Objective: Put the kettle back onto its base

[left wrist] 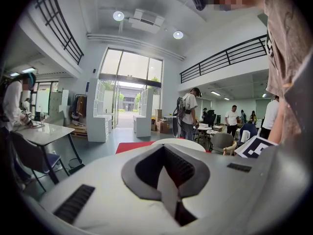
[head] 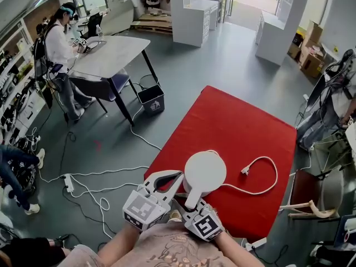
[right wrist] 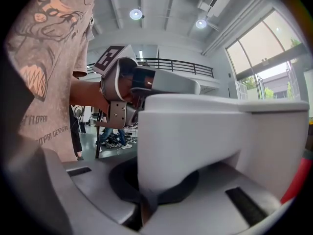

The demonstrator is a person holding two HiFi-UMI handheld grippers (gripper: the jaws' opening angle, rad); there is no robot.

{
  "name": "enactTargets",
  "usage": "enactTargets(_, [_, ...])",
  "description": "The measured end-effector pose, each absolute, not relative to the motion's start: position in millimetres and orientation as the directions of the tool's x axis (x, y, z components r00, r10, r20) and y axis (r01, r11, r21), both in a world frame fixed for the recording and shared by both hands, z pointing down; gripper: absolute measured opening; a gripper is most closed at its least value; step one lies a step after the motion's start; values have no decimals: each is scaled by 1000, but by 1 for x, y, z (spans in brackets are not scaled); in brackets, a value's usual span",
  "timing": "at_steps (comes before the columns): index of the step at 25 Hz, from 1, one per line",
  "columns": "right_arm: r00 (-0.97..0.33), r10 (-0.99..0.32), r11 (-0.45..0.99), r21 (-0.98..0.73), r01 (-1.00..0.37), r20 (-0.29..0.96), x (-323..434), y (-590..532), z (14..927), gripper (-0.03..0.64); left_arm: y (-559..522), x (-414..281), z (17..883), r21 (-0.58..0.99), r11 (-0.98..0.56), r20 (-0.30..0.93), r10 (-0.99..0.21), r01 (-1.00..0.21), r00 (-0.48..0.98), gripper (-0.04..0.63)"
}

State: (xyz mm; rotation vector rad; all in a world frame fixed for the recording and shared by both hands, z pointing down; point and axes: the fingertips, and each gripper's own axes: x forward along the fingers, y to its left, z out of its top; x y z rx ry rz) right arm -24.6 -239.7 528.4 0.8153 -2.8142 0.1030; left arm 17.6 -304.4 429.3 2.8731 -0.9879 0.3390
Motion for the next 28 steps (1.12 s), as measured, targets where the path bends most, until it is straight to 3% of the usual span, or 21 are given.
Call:
enactTargets(3, [-821, -529, 839, -14, -544, 214, -21, -241, 530, 24, -304, 18, 430, 6, -787, 237, -598, -617, 766, -12])
enactTargets(11, [-831, -516, 836, -89, -541, 207, -24, -234, 531, 179, -298, 13, 434, 12, -791, 245, -590, -611, 769, -12])
enactTargets(28, [-765, -594, 764, -121, -633, 251, 17, -227, 528, 183, -299, 25, 437, 25, -823, 245, -546, -568, 801, -12])
